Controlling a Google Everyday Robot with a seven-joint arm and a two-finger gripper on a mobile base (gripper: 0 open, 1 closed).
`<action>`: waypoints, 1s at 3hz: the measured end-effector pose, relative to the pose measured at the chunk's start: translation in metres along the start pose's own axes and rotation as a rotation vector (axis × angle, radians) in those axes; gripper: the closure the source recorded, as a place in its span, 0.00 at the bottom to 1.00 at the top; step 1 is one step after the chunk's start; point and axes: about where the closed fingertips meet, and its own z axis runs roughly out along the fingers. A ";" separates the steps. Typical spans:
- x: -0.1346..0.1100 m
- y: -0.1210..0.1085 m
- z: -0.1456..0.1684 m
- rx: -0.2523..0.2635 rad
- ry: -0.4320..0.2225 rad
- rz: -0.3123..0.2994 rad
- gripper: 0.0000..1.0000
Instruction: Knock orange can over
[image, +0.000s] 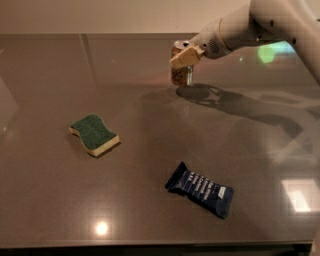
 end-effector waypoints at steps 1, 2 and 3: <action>-0.002 0.013 -0.038 -0.039 0.100 -0.053 1.00; 0.014 0.028 -0.065 -0.091 0.254 -0.089 1.00; 0.047 0.042 -0.083 -0.161 0.427 -0.108 1.00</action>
Offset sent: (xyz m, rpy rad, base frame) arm -0.1136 -0.0761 0.0211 -0.4526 0.2863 0.1762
